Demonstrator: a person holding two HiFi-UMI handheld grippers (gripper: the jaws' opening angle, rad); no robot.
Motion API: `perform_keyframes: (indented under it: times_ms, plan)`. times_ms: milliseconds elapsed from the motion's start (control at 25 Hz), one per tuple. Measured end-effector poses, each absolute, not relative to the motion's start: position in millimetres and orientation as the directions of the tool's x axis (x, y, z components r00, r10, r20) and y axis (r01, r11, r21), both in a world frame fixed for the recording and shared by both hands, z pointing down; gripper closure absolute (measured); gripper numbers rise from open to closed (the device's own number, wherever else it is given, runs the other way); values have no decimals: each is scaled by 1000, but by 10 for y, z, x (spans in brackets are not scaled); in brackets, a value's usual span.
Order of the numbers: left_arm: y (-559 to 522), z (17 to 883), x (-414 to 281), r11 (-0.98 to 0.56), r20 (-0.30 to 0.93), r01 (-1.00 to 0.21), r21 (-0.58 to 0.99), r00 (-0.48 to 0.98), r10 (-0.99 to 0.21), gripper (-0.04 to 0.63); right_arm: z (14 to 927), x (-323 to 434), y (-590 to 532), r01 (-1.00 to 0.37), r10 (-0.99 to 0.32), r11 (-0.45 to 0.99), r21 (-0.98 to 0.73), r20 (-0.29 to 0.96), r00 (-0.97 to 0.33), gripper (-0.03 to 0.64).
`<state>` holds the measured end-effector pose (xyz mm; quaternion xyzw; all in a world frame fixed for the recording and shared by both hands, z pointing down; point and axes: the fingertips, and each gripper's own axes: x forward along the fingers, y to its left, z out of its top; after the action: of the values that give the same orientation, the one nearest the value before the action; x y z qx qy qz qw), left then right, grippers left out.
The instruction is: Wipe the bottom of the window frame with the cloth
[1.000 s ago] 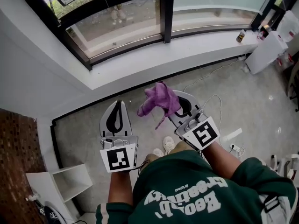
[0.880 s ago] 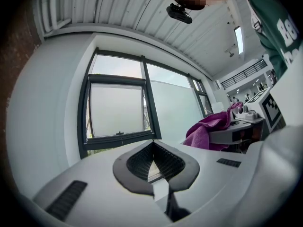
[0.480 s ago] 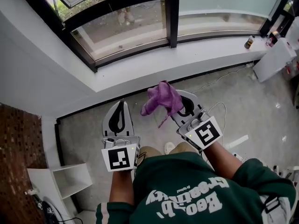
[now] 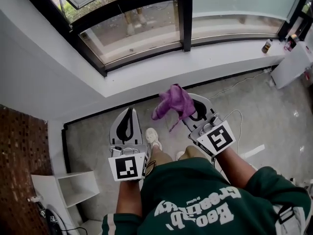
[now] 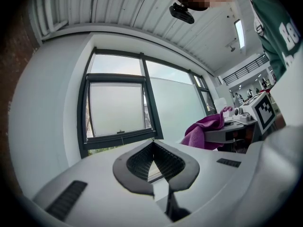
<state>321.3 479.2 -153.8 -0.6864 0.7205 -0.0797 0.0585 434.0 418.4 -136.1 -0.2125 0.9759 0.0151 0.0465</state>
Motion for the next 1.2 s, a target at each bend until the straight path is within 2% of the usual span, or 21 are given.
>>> perform_keyframes:
  times_ms: [360, 720, 1000, 1200]
  plan:
    - [4763, -1378, 2777, 106, 24, -974, -203, -113, -993, 586, -1151, 3964, 4003, -377, -375, 926, 6, -98, -922, 526]
    - [4263, -1366, 2101, 102, 6, -971, -217, -105, -994, 586, -1099, 3274, 3608, -350, -346, 936, 27, -94, -933, 526]
    - [3429, -1251, 875, 72, 11, -973, -220, -76, -997, 586, -932, 2157, 2879, -392, -390, 920, 12, -54, -919, 526]
    - [2619, -1283, -42, 16, 19, -960, -279, -23, -1000, 586, -925, 1207, 2226, -440, -439, 898, -7, -36, -898, 526]
